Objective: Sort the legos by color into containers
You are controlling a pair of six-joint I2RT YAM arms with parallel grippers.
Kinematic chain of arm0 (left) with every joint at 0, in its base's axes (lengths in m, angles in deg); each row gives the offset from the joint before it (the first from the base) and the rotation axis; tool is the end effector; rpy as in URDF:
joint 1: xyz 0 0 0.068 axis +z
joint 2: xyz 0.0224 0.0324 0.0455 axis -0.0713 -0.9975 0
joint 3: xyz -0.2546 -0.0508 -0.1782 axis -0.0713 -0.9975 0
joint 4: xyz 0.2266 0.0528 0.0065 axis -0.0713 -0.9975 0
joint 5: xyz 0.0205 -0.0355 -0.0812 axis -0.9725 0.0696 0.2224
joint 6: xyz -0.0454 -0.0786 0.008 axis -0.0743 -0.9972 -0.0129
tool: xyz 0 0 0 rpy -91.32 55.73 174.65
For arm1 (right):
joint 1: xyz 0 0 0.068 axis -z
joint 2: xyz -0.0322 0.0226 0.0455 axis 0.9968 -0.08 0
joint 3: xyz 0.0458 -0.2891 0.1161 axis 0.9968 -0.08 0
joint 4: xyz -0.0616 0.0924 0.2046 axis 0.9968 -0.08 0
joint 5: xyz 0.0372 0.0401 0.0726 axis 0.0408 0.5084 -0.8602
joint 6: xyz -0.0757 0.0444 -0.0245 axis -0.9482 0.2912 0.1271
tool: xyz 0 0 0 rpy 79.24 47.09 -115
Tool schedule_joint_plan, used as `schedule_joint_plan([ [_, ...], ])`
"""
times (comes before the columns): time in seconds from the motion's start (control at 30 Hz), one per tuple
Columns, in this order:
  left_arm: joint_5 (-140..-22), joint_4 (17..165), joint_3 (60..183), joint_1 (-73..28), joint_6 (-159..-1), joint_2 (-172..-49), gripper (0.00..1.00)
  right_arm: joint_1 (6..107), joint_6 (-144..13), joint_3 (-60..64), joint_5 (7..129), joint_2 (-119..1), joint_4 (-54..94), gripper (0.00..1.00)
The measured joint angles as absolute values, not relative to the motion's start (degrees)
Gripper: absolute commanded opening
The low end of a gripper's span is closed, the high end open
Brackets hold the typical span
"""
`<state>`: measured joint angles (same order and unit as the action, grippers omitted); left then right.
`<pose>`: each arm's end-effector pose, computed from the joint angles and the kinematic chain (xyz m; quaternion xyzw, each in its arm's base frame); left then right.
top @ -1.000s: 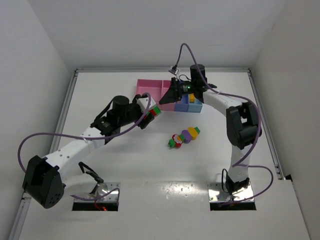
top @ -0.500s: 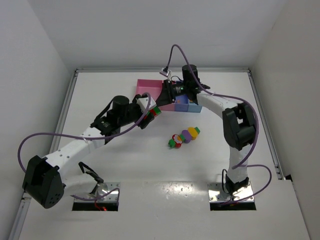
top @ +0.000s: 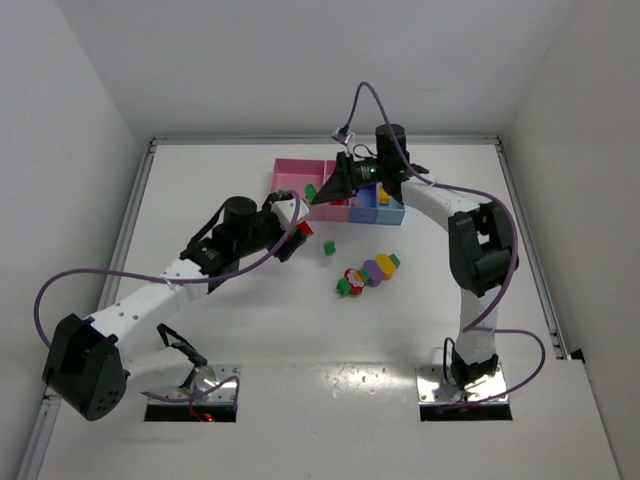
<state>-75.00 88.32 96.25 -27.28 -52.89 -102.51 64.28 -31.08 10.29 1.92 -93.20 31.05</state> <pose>0.2159 -0.1552 0.3243 0.3907 0.7207 -0.1778 0.5444 0.3971 0.2374 0.2948 -0.2184 0.7094 0.6572 0.1312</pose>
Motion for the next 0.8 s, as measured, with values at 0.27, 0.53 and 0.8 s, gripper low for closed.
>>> schedule_joint_plan([
  [0.27,-76.5,86.0,92.6,-24.2,-53.5,-99.6,0.28,70.6,-31.1,14.5,2.1,-93.5,31.9,0.0],
  [0.53,-82.2,85.6,91.9,-15.3,-57.6,-97.1,0.28,66.6,-40.3,24.6,13.0,-101.0,23.3,0.0],
  [0.8,-83.7,85.4,92.0,-9.7,-61.4,-97.4,0.28,60.8,-54.0,41.3,37.2,-113.0,10.1,0.33],
])
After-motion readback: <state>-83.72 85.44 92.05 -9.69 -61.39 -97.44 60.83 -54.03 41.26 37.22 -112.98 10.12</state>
